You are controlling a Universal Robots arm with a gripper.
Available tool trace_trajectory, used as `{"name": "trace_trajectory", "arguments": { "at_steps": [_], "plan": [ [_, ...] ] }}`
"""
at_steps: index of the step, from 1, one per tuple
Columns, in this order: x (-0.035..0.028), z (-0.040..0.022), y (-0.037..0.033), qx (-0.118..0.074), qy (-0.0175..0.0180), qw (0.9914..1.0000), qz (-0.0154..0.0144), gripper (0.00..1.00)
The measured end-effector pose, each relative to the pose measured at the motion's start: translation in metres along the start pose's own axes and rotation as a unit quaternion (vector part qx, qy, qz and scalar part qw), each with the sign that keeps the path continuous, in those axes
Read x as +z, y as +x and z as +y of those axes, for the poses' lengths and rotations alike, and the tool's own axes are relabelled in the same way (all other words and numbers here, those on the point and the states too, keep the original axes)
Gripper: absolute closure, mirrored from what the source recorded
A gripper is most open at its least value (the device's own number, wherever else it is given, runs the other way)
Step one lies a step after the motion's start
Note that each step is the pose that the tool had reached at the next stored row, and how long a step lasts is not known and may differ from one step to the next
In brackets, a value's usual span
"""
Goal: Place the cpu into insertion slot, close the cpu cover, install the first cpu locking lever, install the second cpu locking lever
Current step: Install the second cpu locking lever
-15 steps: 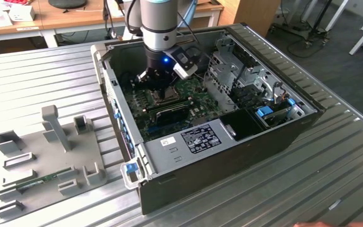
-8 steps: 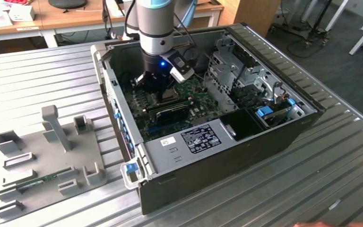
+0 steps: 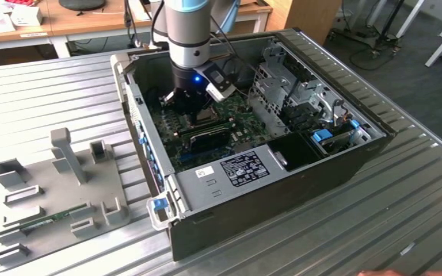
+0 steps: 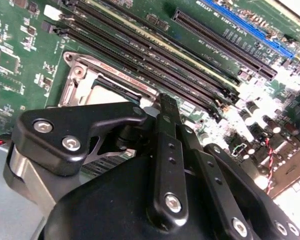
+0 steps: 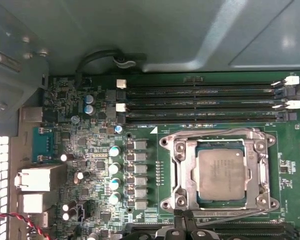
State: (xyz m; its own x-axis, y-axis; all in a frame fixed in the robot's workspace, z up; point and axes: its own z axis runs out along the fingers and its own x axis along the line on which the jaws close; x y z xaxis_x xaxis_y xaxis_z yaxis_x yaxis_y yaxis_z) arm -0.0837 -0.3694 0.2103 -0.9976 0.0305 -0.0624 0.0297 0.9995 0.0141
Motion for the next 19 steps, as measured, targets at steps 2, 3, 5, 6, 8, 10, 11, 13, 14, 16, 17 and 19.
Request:
{"name": "trace_trajectory", "arguments": {
  "at_steps": [2,3,5,6,8,10,11,13,14,16,17,19],
  "plan": [
    [0.0008,0.0000,0.0023,0.000,-0.0001,1.00000,0.0000,0.90],
    [0.0012,-0.0001,0.0035,0.000,-0.0001,1.00000,0.0001,0.90],
    [0.0022,-0.0002,0.0055,0.000,0.0000,1.00000,0.0001,0.90],
    [0.0027,-0.0002,0.0061,0.000,-0.0001,1.00000,0.0001,0.90],
    [0.0039,-0.0002,0.0067,0.000,-0.0001,1.00000,0.0001,0.90],
    [0.0053,-0.0003,0.0070,0.000,-0.0001,1.00000,0.0001,0.90],
    [0.0060,-0.0003,0.0071,0.000,-0.0001,1.00000,0.0001,0.90],
    [0.0068,-0.0004,0.0073,0.000,-0.0010,1.00000,0.0002,0.90],
    [0.0070,-0.0003,0.0074,0.000,-0.0021,1.00000,0.0002,0.90],
    [0.0074,-0.0003,0.0073,0.000,-0.0034,0.99999,0.0002,0.90],
    [0.0076,-0.0003,0.0074,0.000,-0.0042,0.99999,0.0002,0.90],
    [0.0082,-0.0004,0.0078,0.000,-0.0065,0.99998,0.0003,0.90]
  ]
}}
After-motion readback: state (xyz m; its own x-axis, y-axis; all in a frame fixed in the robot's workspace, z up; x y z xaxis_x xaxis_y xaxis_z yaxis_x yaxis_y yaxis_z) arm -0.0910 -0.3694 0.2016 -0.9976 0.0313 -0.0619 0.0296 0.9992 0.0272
